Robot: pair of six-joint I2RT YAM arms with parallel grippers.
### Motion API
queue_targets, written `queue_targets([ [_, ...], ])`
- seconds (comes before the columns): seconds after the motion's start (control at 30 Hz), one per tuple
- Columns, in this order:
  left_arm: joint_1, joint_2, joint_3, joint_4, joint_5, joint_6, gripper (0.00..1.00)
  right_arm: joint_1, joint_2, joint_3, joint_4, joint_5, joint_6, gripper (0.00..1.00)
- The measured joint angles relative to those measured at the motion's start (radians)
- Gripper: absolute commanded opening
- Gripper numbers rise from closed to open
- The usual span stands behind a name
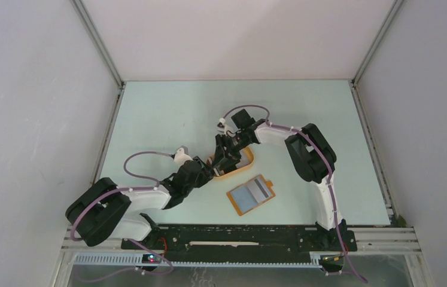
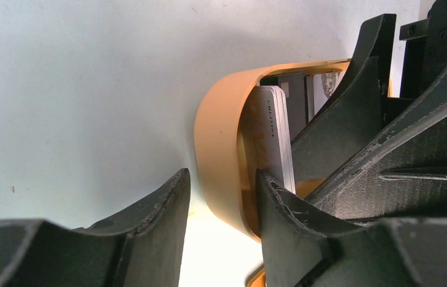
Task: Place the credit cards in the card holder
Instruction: Pick up the credit card from the storage box.
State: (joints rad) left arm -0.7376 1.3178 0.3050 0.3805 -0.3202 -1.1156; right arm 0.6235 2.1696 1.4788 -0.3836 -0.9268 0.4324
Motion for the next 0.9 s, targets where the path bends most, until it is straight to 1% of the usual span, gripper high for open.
queue_targets([
  [0.47, 0.012, 0.058, 0.044, 0.021, 0.055, 0.027, 0.54, -0.034, -0.003, 0.0, -0.002, 0.031, -0.001, 0.64],
  [0.67, 0.021, 0.078, 0.053, 0.041, 0.079, 0.043, 0.57, -0.041, -0.003, 0.002, -0.01, 0.055, -0.002, 0.59],
  [0.9, 0.034, 0.089, 0.053, 0.068, 0.105, 0.052, 0.58, -0.054, -0.014, 0.002, -0.048, 0.117, -0.009, 0.5],
])
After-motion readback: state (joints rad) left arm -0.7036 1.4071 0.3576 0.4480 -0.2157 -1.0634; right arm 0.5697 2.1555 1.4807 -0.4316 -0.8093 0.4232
